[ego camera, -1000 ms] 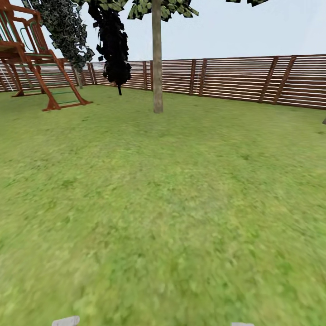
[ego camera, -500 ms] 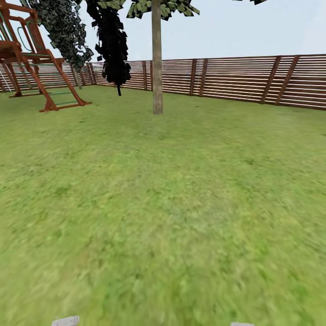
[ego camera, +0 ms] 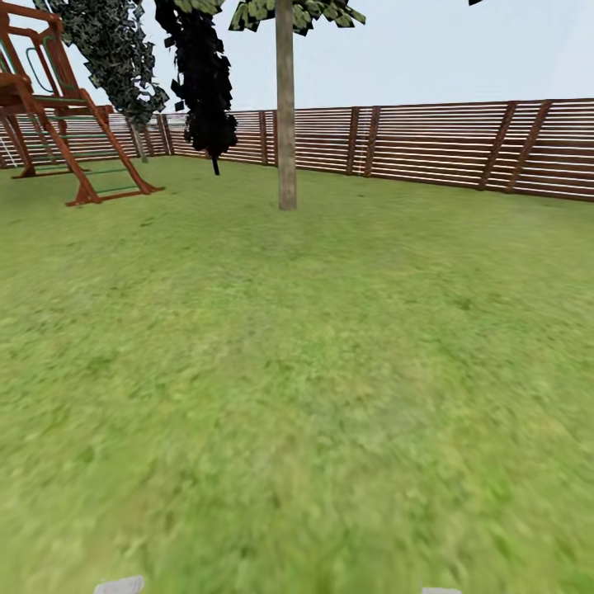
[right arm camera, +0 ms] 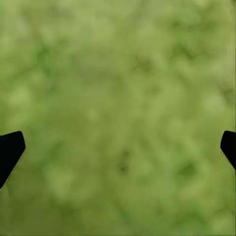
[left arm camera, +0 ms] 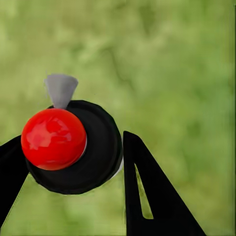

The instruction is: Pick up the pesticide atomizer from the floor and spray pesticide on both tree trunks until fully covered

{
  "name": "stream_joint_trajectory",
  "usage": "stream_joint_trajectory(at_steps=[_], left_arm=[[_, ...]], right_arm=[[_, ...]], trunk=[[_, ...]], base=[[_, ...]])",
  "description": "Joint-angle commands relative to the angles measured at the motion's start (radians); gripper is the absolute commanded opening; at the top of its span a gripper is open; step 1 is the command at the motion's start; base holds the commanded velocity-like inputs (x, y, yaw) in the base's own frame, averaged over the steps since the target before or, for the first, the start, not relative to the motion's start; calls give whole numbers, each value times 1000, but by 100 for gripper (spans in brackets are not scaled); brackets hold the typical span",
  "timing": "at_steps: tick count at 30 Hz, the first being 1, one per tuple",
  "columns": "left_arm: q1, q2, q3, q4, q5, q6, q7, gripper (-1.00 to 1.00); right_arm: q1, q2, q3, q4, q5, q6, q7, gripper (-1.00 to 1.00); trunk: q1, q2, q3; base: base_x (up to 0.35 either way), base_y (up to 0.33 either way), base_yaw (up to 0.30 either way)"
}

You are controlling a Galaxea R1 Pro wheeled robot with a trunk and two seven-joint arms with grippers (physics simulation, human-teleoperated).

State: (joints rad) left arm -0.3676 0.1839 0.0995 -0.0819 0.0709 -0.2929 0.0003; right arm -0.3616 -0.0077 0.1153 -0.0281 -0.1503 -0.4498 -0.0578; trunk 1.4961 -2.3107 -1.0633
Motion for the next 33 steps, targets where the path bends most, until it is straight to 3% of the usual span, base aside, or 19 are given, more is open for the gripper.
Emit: stream_joint_trajectory(at_steps=[1,33], left_arm=[[-1,0,2,1,7,-3,-2,-100],[-1,0,2,1,7,-3,-2,-100]], right_arm=[[0,0,9,1,-9,-3,-2,100],[0,0,9,1,-9,-3,-2,100]], trunk=[[0,0,-1],[0,0,-1]], base=[[337,0,0],[337,0,0]])
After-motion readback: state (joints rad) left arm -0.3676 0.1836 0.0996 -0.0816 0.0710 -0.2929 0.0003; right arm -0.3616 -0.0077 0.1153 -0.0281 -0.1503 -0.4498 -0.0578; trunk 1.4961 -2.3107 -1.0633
